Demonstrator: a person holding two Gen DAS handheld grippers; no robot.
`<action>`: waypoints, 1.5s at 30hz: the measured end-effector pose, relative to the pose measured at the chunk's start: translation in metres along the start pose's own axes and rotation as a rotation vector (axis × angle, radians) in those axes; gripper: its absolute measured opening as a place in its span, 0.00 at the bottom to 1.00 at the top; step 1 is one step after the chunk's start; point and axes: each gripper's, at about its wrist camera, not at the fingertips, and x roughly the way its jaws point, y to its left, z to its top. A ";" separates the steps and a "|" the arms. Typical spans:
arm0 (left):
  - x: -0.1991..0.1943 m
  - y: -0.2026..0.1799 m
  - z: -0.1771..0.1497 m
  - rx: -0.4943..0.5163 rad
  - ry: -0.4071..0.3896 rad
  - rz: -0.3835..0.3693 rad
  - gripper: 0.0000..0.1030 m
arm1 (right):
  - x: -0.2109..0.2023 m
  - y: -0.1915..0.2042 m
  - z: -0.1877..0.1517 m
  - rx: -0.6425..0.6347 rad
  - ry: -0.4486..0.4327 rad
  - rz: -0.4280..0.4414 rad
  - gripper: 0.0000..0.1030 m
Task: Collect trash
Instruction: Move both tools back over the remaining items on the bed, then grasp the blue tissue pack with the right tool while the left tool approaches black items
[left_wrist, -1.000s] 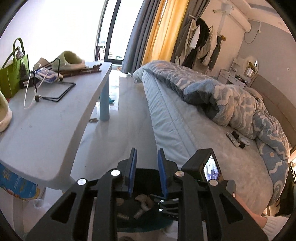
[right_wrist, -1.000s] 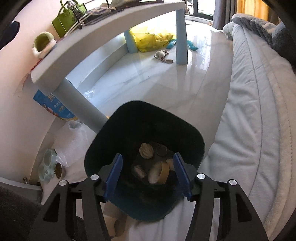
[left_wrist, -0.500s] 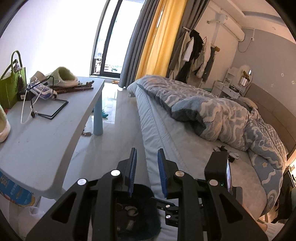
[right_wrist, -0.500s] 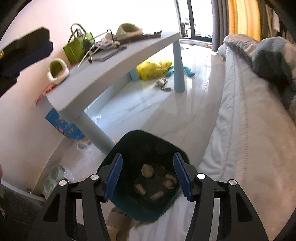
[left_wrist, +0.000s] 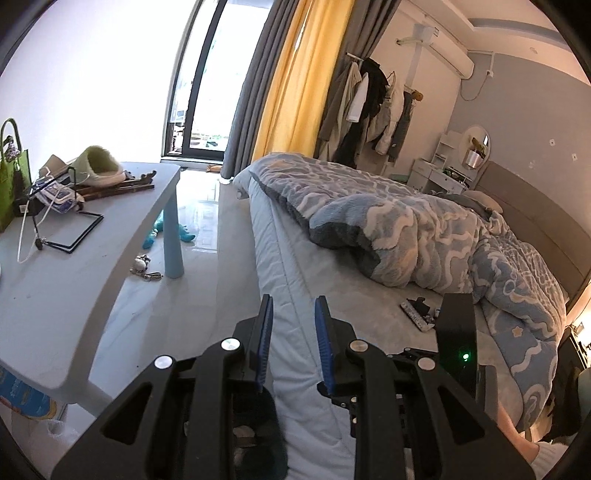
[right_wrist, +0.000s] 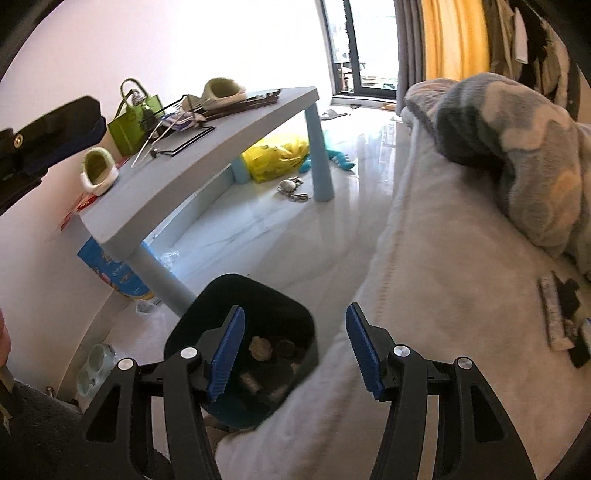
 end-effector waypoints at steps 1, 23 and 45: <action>0.003 -0.004 0.001 0.002 0.001 -0.004 0.24 | -0.002 -0.003 -0.001 0.004 -0.002 -0.002 0.56; 0.084 -0.092 0.013 0.085 0.065 -0.056 0.27 | -0.059 -0.135 -0.006 0.121 -0.081 -0.095 0.60; 0.172 -0.156 0.013 0.144 0.176 -0.153 0.53 | -0.085 -0.250 -0.026 0.236 -0.108 -0.192 0.82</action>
